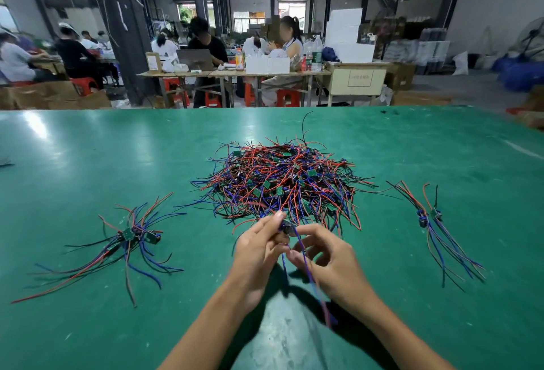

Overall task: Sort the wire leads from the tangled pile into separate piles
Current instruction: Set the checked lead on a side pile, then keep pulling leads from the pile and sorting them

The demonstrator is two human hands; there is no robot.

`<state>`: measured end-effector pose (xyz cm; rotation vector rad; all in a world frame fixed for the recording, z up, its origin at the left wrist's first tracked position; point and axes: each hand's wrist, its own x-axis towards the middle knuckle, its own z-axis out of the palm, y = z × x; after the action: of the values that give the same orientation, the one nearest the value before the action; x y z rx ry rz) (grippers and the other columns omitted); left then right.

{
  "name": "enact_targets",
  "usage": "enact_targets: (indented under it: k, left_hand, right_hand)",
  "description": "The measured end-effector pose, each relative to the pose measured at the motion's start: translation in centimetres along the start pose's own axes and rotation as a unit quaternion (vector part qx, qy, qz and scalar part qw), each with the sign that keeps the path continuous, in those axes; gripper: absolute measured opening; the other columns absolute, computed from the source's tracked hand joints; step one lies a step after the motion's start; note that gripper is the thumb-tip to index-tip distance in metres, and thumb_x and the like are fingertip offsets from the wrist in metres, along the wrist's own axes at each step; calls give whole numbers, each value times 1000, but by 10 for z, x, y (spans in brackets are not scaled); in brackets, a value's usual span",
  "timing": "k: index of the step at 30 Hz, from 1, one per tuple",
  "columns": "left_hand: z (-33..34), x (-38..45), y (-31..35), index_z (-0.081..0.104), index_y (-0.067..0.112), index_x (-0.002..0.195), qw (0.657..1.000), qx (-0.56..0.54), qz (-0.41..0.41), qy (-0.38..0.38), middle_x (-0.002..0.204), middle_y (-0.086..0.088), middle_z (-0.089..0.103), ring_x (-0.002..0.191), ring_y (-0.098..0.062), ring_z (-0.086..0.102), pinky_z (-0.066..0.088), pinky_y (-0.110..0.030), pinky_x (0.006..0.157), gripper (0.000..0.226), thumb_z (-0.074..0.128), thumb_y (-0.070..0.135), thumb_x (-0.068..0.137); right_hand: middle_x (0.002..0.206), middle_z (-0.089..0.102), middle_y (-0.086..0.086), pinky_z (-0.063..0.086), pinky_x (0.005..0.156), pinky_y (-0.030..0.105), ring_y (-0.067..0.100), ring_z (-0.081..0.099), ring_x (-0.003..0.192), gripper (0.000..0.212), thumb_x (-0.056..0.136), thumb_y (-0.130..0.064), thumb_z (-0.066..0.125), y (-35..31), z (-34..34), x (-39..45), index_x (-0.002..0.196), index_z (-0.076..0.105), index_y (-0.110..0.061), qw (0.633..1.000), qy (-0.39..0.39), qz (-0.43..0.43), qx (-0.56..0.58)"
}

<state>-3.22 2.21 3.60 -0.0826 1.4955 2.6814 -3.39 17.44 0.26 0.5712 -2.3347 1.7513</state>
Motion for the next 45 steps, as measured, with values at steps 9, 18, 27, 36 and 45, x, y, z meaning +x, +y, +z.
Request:
enact_targets:
  k: [9,18,27,36,45]
  left_hand:
    - [3,-1,-10,69,11,87,996,74,31,35,81,-1,75,56,-8,59,47,-18,54,32,77,38,72]
    - [0,-6,-13,76,19,79,951,244,186,-35,67,-2,71,55,-17,63,46,-21,52,19,87,34,74]
    - [1,-5,-6,73,13,111,968,241,-6,-73,96,-15,77,72,-24,74,59,-29,62,34,52,37,100]
    - [-2,-4,-11,76,6,107,966,245,-14,-81,87,-14,76,59,-19,63,49,-23,49,20,58,8,98]
    - [-2,-3,-19,65,-8,70,957,284,23,-45,65,-15,50,46,-14,31,19,-18,44,34,65,18,93]
  right_hand:
    - [78,75,5,45,53,16,7,59,58,17,84,-40,70,-11,-5,4,86,76,-25,982,99,67,147]
    - [75,71,-1,45,49,21,10,61,56,23,83,-41,72,-15,-11,11,73,77,-21,917,118,210,318]
    - [70,65,-5,48,58,21,7,57,63,25,91,-29,71,-1,-17,11,68,71,-20,982,77,123,121]
    - [102,61,-17,55,70,17,1,67,89,12,94,-21,70,4,-6,6,99,81,-20,992,110,40,41]
    - [90,76,3,57,76,29,14,69,83,30,101,-6,54,-5,6,6,87,79,-14,980,70,106,156]
